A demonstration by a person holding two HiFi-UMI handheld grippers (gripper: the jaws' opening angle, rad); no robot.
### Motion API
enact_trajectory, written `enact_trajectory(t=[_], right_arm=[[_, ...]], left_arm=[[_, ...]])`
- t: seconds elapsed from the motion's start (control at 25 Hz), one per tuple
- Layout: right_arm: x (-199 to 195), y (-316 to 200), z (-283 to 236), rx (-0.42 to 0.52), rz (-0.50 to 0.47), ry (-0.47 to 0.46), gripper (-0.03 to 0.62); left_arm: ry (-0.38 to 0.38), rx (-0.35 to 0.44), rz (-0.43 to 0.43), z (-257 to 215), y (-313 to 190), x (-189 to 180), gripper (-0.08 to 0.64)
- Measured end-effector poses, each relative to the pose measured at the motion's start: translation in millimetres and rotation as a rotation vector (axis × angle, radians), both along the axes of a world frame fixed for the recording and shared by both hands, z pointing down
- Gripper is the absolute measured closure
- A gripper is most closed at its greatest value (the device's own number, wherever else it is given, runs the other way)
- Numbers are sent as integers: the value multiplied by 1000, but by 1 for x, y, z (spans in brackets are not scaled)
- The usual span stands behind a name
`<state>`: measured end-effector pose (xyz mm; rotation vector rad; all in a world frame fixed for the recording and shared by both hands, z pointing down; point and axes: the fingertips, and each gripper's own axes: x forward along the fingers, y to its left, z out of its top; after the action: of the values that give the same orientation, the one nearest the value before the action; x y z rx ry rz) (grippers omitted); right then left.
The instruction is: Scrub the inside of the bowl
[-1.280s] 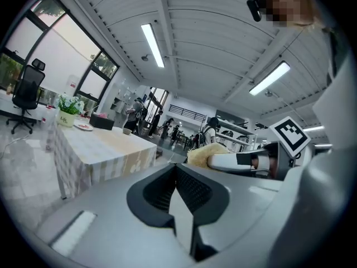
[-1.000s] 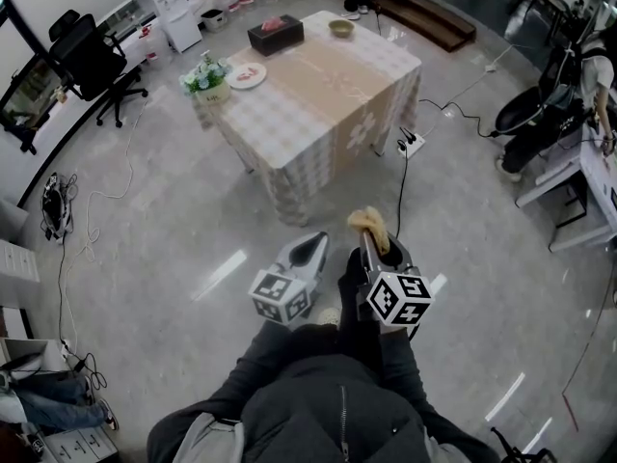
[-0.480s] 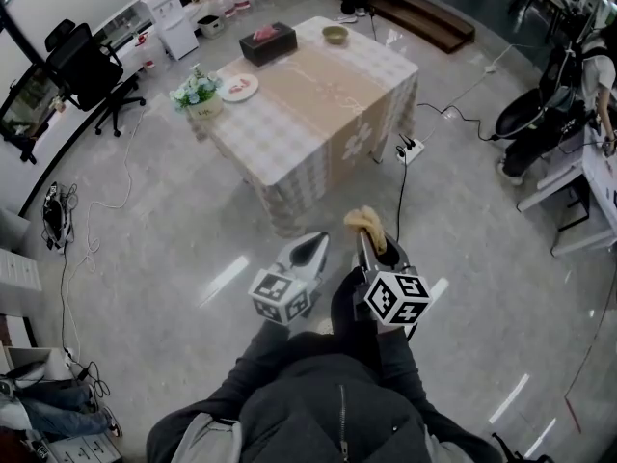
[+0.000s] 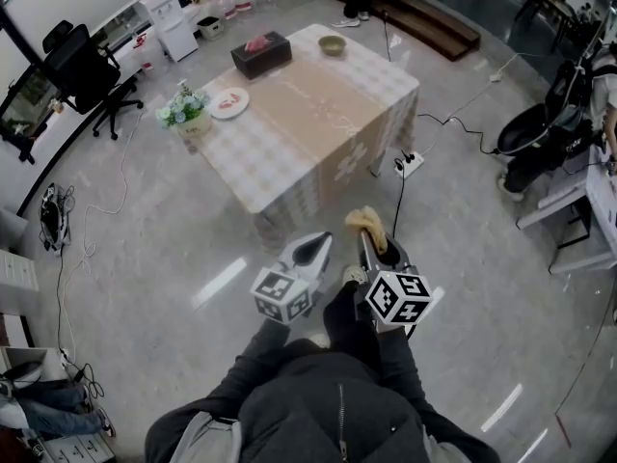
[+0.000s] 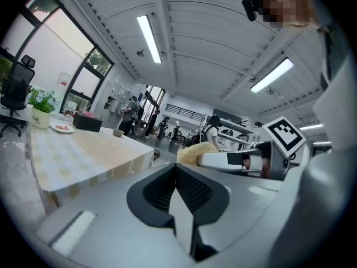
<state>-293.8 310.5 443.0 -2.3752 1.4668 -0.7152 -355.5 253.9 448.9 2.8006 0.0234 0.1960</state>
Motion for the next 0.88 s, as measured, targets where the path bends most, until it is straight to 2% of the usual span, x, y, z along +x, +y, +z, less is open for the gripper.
enact_trajectory(t=[0.48, 0.88], right_arm=[[96, -34, -9, 11, -37, 0, 484], [157, -61, -16, 41, -75, 11, 485]], left_arm=[[-4, 8, -23, -7, -28, 93, 549], [-6, 27, -67, -11, -57, 149, 549]])
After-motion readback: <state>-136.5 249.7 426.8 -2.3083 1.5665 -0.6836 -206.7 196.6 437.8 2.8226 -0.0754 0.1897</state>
